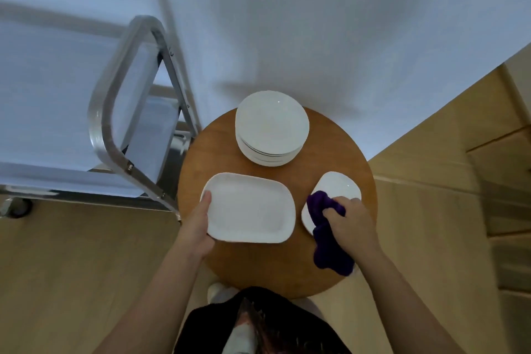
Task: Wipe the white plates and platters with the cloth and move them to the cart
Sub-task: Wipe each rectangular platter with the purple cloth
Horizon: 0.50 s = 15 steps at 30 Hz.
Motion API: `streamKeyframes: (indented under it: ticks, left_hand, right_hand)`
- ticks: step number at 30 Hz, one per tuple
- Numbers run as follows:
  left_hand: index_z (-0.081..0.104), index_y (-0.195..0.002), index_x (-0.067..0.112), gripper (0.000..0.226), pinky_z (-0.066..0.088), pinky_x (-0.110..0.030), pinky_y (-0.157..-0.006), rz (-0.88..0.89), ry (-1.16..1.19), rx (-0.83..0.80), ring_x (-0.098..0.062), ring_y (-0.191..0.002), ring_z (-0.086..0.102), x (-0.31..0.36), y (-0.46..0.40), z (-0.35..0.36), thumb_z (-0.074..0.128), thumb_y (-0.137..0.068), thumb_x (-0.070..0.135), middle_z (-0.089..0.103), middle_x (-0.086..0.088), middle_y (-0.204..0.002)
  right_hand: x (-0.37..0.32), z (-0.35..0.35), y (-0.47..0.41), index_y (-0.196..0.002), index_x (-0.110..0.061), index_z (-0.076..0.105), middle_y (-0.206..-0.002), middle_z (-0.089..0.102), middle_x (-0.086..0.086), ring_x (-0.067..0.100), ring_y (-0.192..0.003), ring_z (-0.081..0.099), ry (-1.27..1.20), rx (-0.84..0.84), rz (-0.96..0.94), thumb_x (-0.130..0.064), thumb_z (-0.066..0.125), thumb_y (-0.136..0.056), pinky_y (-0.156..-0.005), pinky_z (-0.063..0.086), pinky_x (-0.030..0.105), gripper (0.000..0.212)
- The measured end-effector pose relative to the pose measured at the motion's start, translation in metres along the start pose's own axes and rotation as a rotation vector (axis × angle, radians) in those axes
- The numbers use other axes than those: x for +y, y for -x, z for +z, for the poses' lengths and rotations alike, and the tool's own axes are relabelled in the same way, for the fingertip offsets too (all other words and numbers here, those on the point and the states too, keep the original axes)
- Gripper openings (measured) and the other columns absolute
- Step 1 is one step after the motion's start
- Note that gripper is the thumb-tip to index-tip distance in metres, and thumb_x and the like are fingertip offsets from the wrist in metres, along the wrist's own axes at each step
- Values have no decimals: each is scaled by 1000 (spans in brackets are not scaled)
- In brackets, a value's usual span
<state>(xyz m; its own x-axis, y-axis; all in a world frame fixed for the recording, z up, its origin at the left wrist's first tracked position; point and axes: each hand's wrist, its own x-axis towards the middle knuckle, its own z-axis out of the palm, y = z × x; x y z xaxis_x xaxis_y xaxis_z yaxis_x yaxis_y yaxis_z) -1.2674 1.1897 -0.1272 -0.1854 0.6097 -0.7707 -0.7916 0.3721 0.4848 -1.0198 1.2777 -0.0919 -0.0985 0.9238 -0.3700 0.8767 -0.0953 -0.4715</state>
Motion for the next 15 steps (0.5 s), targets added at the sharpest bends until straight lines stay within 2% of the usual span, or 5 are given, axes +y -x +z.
streamKeyframes:
  ticks: [5,8,10,13,15]
  left_hand:
    - [54,-123,20,34,58,-43,-74,-97,-32,4,-30,-101,66,-21,-31,-9,41,-97,39,68,-11,-112]
    - [53,-122,20,33,54,-48,-87,-92,-109,88,-29,-105,63,-28,-46,-7,42,-98,40,65,-9,-115]
    - [52,-114,20,31,51,-44,-92,3,-405,205,-26,-106,60,-36,-54,-11,39,-98,44,62,-5,-113]
    - [54,-109,15,37,51,-38,-85,297,-1113,299,-25,-98,59,-43,-64,-29,33,-99,44,60,-8,-106]
    - [52,-115,12,40,48,-33,-77,365,-1339,395,-21,-90,57,-43,-71,-36,30,-100,42,60,-9,-105]
  right_hand:
    - [11,42,6,-106,-17,60,-100,58,6,17,-83,57,-120,47,135,-24,53,-90,-72,53,33,19]
    - [11,55,8,-115,-18,57,-107,56,3,18,-90,56,-148,77,176,-27,54,-91,-78,55,38,26]
    - [11,58,10,-115,-19,56,-108,56,4,19,-92,56,-196,94,197,-27,55,-91,-79,55,42,25]
    - [12,61,12,-114,-19,57,-108,56,6,20,-92,57,-250,114,205,-26,56,-90,-80,55,43,25]
    - [13,62,14,-117,-19,56,-110,55,5,19,-93,56,-258,122,215,-26,56,-90,-81,54,41,27]
